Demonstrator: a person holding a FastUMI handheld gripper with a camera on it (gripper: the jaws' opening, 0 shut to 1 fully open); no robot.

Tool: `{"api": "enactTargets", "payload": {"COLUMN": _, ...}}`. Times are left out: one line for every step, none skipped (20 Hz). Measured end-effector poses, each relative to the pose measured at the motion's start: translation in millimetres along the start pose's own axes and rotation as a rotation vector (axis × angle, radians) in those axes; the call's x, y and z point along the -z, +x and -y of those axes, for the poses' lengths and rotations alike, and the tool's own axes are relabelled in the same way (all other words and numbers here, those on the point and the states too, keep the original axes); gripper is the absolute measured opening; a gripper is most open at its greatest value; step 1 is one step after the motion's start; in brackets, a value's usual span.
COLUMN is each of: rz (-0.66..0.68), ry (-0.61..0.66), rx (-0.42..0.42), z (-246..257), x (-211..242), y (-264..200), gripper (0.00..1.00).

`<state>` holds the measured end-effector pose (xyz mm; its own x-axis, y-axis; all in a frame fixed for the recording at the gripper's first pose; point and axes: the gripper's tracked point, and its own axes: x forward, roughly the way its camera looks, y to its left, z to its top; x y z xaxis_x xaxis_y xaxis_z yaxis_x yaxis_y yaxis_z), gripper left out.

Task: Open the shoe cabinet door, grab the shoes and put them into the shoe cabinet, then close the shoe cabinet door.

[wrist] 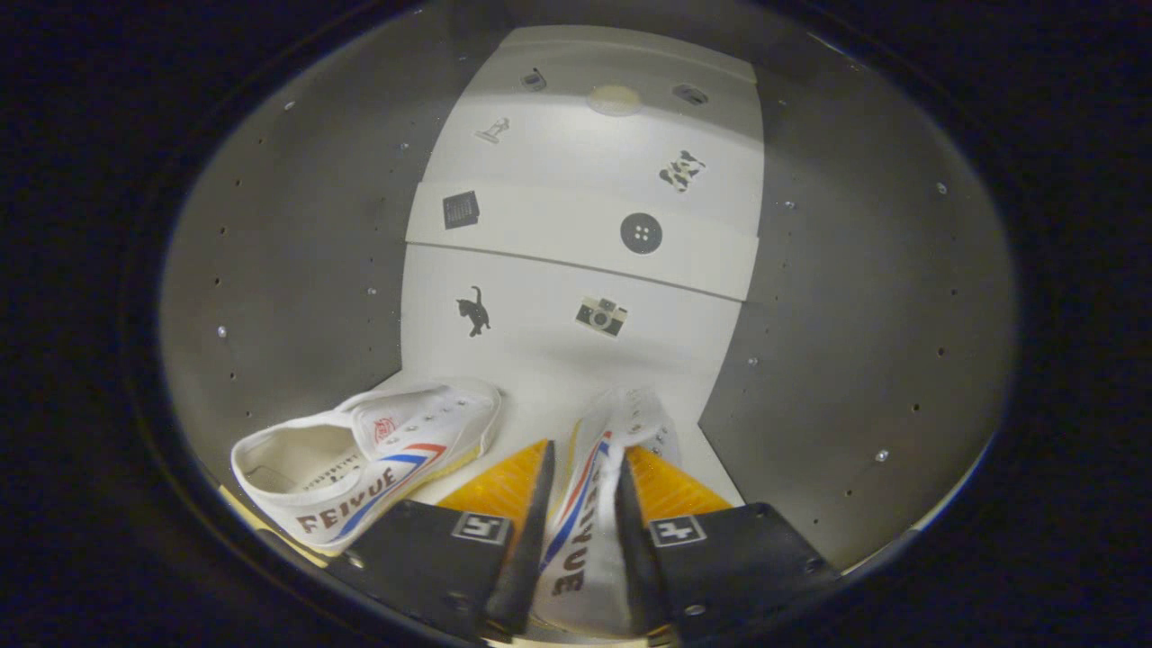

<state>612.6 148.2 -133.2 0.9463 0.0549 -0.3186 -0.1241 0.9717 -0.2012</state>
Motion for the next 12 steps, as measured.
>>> {"api": "enactTargets", "payload": {"rz": 0.012, "ry": 0.007, "rx": 0.015, "z": 2.7, "x": -3.0, "y": -5.6, "gripper": 0.60}}
{"api": "enactTargets", "payload": {"rz": 0.038, "ry": 0.010, "rx": 0.026, "z": 3.9, "x": -8.4, "y": -12.6, "gripper": 0.65}}
{"api": "enactTargets", "payload": {"rz": 0.060, "ry": 0.014, "rx": 0.011, "z": -0.7, "x": -13.8, "y": -20.8, "gripper": 0.65}}
{"api": "enactTargets", "payload": {"rz": 0.080, "ry": 0.021, "rx": 0.007, "z": -2.4, "x": -19.8, "y": -29.8, "gripper": 0.71}}
{"api": "enactTargets", "payload": {"rz": 0.090, "ry": 0.026, "rx": 0.008, "z": -3.9, "x": -20.8, "y": -39.7, "gripper": 0.77}}
{"api": "enactTargets", "payload": {"rz": 0.099, "ry": 0.037, "rx": 0.006, "z": -6.5, "x": -27.4, "y": -51.4, "gripper": 0.83}}
{"api": "enactTargets", "payload": {"rz": 0.110, "ry": 0.051, "rx": -0.008, "z": -10.8, "x": -32.0, "y": -66.0, "gripper": 0.89}}
{"api": "enactTargets", "payload": {"rz": 0.127, "ry": 0.069, "rx": -0.017, "z": -14.3, "x": -39.3, "y": -81.5, "gripper": 0.95}}
{"api": "enactTargets", "payload": {"rz": 0.142, "ry": 0.085, "rx": -0.029, "z": -17.6, "x": -45.9, "y": -97.0, "gripper": 1.00}}
{"api": "enactTargets", "payload": {"rz": 0.155, "ry": 0.097, "rx": -0.034, "z": -20.3, "x": -51.7, "y": -115.3, "gripper": 1.00}}
{"api": "enactTargets", "payload": {"rz": 0.174, "ry": 0.107, "rx": -0.036, "z": -20.7, "x": -58.6, "y": -134.1, "gripper": 1.00}}
{"api": "enactTargets", "payload": {"rz": 0.186, "ry": 0.112, "rx": -0.028, "z": -19.8, "x": -64.1, "y": -153.6, "gripper": 1.00}}
